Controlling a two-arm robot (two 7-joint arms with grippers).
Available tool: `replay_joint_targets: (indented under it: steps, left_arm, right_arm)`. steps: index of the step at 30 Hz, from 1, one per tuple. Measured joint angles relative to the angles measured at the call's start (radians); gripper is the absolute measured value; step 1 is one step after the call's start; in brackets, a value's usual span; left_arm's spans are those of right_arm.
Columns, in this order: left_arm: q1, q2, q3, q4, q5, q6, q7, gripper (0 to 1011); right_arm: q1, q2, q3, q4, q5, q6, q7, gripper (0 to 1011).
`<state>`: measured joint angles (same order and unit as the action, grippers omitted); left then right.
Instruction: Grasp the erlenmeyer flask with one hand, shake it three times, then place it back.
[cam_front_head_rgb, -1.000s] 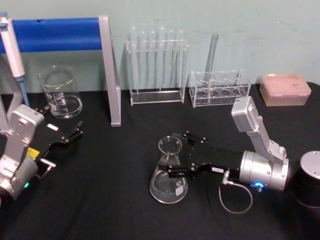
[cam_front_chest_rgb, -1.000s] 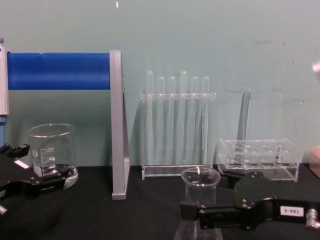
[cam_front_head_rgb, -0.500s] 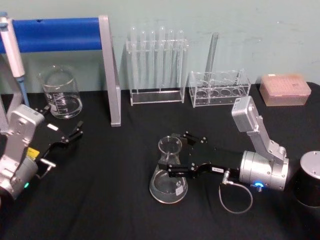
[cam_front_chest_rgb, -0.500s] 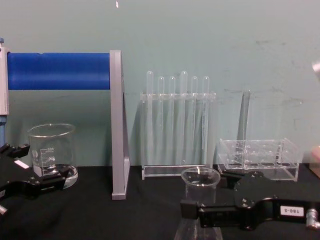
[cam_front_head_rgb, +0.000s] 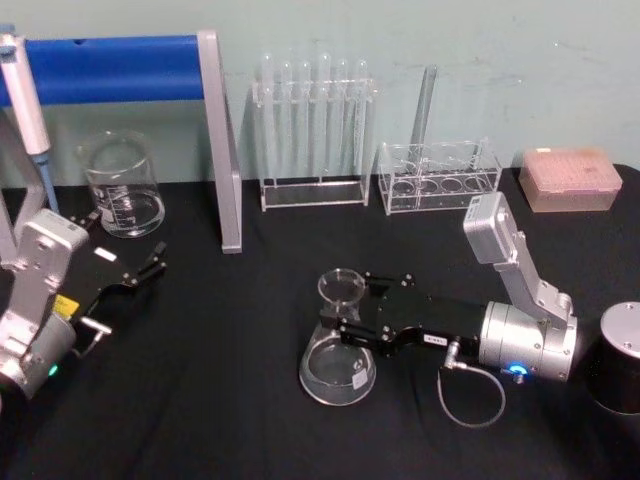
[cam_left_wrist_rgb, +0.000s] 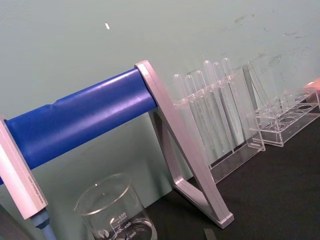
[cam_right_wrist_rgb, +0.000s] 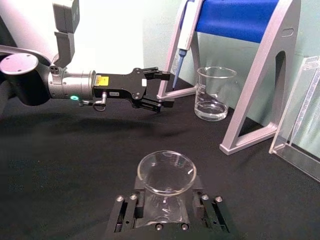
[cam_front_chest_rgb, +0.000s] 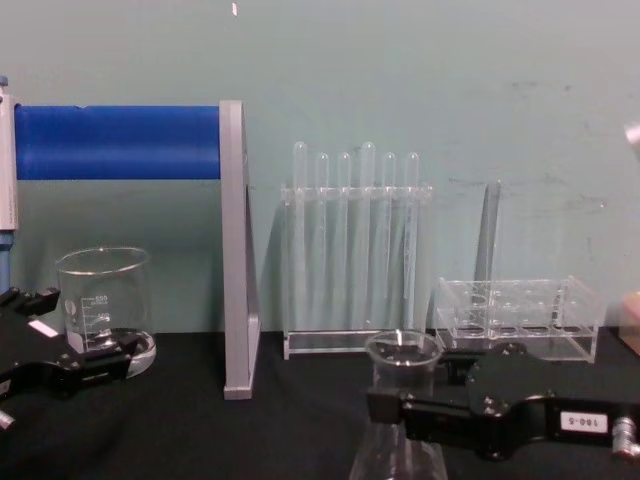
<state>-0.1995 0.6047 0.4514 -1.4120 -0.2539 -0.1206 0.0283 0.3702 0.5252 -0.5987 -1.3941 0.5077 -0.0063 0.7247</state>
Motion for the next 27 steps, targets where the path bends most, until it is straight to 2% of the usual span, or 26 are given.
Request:
replay_joint_targets:
  steps: [1, 5, 27]
  left_arm:
    - [0.000, 0.000, 0.000, 0.000, 0.000, 0.000, 0.000, 1001]
    - [0.000, 0.000, 0.000, 0.000, 0.000, 0.000, 0.000, 1001]
    - [0.000, 0.000, 0.000, 0.000, 0.000, 0.000, 0.000, 1001]
  right_arm:
    - [0.000, 0.000, 0.000, 0.000, 0.000, 0.000, 0.000, 508]
    - [0.000, 0.000, 0.000, 0.000, 0.000, 0.000, 0.000, 449]
    - [-0.003, 0.002, 0.001, -0.012, 0.003, 0.007, -0.005, 449]
